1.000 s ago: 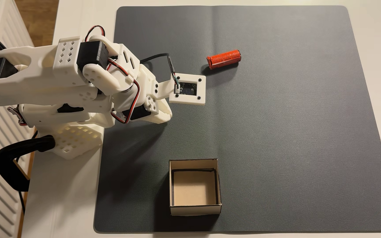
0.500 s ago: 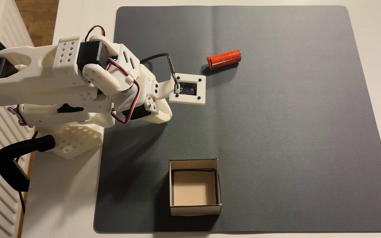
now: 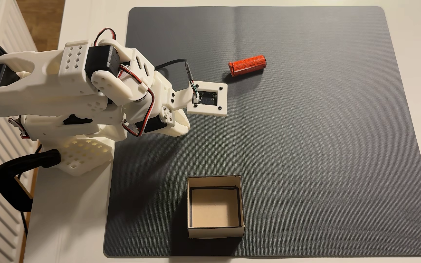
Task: Pick the red object and place it in the box
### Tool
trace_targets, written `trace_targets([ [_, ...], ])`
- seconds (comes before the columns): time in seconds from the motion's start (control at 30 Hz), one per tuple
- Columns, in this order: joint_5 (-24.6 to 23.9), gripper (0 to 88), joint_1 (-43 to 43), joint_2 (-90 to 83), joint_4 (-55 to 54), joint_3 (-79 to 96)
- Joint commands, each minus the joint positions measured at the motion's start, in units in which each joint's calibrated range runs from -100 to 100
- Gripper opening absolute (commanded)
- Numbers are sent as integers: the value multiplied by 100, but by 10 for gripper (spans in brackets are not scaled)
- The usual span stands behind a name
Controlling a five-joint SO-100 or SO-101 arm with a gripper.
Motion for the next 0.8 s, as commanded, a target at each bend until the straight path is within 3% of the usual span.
trace_targets([
  [0.0, 14, 7, -22, 59, 83, 73],
  [0.6, -28, 7, -356, 33, 22, 64],
  [0.77, 14, 7, -1010, 33, -1307, 64],
])
